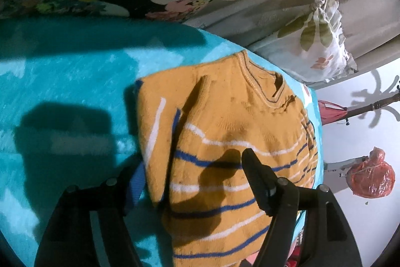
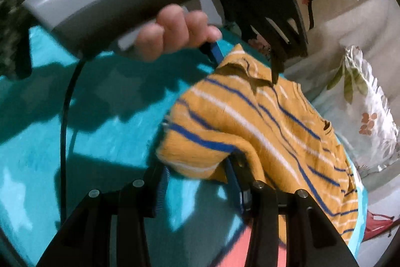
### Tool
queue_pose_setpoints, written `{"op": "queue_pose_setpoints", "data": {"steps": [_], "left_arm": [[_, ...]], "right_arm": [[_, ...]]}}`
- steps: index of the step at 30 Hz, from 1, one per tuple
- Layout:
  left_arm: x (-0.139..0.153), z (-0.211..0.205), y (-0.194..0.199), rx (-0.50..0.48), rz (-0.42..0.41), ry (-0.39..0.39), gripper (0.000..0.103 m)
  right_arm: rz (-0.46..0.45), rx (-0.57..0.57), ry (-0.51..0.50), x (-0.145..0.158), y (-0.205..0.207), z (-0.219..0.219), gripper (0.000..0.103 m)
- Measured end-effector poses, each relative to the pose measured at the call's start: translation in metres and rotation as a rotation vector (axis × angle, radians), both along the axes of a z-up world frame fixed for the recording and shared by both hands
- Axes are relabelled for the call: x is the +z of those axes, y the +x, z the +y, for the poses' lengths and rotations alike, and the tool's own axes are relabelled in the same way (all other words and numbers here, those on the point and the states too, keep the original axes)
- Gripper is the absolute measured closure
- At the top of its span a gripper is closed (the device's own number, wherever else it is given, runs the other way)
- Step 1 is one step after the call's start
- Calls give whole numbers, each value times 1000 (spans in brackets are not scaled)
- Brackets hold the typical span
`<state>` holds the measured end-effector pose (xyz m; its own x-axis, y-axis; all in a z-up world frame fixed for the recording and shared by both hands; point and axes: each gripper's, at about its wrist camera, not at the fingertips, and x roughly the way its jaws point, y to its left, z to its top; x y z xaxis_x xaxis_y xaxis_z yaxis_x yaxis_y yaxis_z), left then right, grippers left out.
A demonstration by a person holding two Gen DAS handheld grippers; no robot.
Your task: Fold small clothes
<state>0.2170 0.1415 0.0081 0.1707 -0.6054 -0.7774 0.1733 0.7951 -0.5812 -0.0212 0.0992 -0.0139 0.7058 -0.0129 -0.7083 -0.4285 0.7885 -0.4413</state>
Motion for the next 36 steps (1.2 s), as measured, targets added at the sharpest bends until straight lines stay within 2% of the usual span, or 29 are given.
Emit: {"op": "queue_pose_setpoints", "data": {"steps": [3, 5, 6, 9, 10, 11, 13, 19, 21, 28, 30, 31, 32, 33, 34, 35, 36], "left_arm": [[1, -2, -1, 9, -3, 10, 31], [0, 2, 0, 29, 8, 21, 41], [0, 5, 0, 38, 16, 15, 42], [-2, 11, 1, 52, 38, -11, 44], [-2, 12, 1, 57, 42, -9, 44], [-2, 12, 1, 57, 44, -8, 44], [-1, 11, 1, 56, 44, 2, 44], [1, 5, 1, 54, 55, 40, 44], [2, 2, 3, 43, 54, 53, 43], [0, 2, 7, 18, 72, 21, 33], [0, 0, 8, 10, 74, 23, 33], [0, -1, 9, 2, 70, 28, 33], [1, -3, 9, -9, 64, 45, 37], [2, -6, 9, -8, 55, 77, 47], [3, -8, 9, 1, 43, 135, 74], [2, -9, 9, 1, 47, 154, 82], [3, -7, 9, 14, 49, 142, 83]], "right_arm": [[-11, -13, 3, -1, 14, 5, 56], [-12, -11, -5, 0, 16, 6, 56], [-16, -12, -29, 0, 15, 8, 56], [-99, 7, -222, -7, 2, 22, 55], [-136, 28, -281, -10, -6, 26, 49], [-158, 41, -307, -13, -13, 28, 41], [-215, 85, -352, -18, -31, 31, 40], [-264, 170, -371, -16, -58, 24, 40], [-262, 184, -401, -19, -53, 21, 40], [-256, 188, -367, -20, -18, 26, 40], [-251, 212, -360, -22, -17, 33, 51], [-242, 225, -360, -23, -16, 34, 65], [-226, 241, -354, -25, -16, 36, 82], [-200, 253, -339, -25, -18, 36, 87], [-184, 250, -319, -24, -20, 36, 94], [-170, 241, -287, -20, -21, 33, 94], [-154, 224, -246, -13, -21, 28, 95]]}}
